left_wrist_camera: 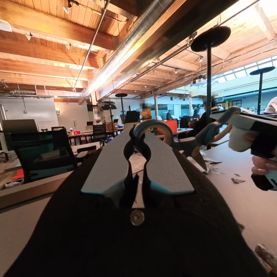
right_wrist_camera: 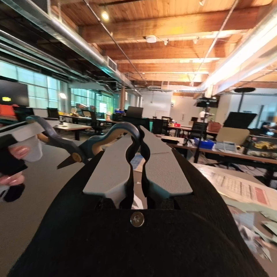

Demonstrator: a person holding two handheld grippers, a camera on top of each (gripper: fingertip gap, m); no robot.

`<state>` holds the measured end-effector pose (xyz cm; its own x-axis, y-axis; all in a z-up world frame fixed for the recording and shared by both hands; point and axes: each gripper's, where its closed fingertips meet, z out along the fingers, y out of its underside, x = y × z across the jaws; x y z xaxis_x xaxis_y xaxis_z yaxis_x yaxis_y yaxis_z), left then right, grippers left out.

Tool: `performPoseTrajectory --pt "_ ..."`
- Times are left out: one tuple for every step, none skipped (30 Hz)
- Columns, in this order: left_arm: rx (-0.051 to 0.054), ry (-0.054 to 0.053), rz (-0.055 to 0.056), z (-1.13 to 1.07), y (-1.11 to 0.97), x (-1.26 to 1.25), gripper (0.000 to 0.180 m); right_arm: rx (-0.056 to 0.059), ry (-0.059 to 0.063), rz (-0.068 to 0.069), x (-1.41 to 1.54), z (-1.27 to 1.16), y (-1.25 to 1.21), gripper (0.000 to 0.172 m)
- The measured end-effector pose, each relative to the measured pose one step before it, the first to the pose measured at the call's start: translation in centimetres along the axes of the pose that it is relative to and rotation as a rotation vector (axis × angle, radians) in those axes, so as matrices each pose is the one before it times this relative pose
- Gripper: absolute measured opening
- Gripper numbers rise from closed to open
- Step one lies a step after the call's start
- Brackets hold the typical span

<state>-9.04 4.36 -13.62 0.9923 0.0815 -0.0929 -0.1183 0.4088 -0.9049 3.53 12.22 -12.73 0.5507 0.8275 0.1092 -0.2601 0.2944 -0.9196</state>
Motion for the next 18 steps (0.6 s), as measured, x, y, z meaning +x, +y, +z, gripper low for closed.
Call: performPoseTrajectory --pt "0.0168 0.0088 0.0013 -0.211 -0.599 -0.071 0.0 0.0167 -0.0339 -0.0087 -0.559 -0.175 -0.594 0.0" --pt "0.0172 0.0195 -0.003 -0.193 -0.718 0.027 0.0 0.0092 -0.0328 -0.0171 -0.536 -0.23 -0.572 0.0" --pt "0.0062 0.0274 -0.0076 -0.174 -0.659 0.087 0.0 -0.0047 -0.0335 -0.0177 -0.487 -0.248 -0.422 0.0" --pt "-0.0043 0.0391 -0.0085 -0.189 -0.523 0.233 0.0 -0.0216 -0.0302 -0.0085 -0.373 -0.278 -0.203 0.0" --pt "-0.0213 0.0506 -0.0101 -0.188 -0.251 0.419 0.0 -0.0368 -0.0283 0.0039 -0.276 -0.316 0.042 0.0" --pt "-0.034 0.0531 -0.0122 -0.183 0.022 0.49 0.0 -0.0454 -0.0274 0.0149 -0.236 -0.402 0.196 0.0" --pt "-0.0442 0.0559 -0.0158 -0.166 0.313 0.569 0.0 -0.0504 -0.0206 0.0219 -0.208 -0.494 0.348 0.0" --pt "-0.0574 0.0632 -0.0246 -0.144 0.646 0.676 0.0 -0.0475 -0.0108 0.0205 -0.154 -0.583 0.41 0.0" --pt "-0.0603 0.0632 -0.0303 -0.112 0.848 0.691 0.0 -0.0437 -0.008 0.0178 -0.226 -0.638 0.487 0.0" --pt "-0.0553 0.0504 -0.0357 -0.065 0.925 0.535 0.0 -0.0435 -0.0104 0.0136 -0.318 -0.618 0.611 0.0" --pt "-0.0505 0.0447 -0.0385 0.007 0.971 0.465 0.0 -0.0376 -0.0053 0.0045 -0.284 -0.558 0.654 0.0" --pt "-0.0441 0.0379 -0.0373 0.107 0.939 0.4 0.0 -0.0258 0.0036 -0.0008 -0.162 -0.456 0.599 0.0" --pt "-0.0321 0.0207 -0.029 0.204 0.782 0.228 0.0 -0.0144 0.0086 0.0007 -0.103 -0.355 0.488 0.0" --pt "-0.0188 0.0067 -0.0088 0.252 0.562 0.102 0.0 -0.0041 0.0118 0.0016 -0.042 -0.26 0.383 0.0" --pt "-0.0111 -0.0115 0.0043 0.26 0.309 -0.087 0.0 0.0065 0.0166 -0.0014 0.066 -0.171 0.237 0.0" --pt "0.0007 -0.0152 0.0145 0.217 0.042 -0.053 0.0 0.0091 0.0212 0.0013 0.21 -0.098 0.194 0.0" --pt "0.0119 -0.02 0.0172 0.182 -0.087 -0.058 0.0 0.005 0.0185 0.0072 0.227 -0.025 0.204 0.0" --pt "0.0156 -0.0296 0.0126 0.17 -0.053 -0.165 0.0 0.0072 0.0142 0.0071 0.161 0.006 0.112 0.0"
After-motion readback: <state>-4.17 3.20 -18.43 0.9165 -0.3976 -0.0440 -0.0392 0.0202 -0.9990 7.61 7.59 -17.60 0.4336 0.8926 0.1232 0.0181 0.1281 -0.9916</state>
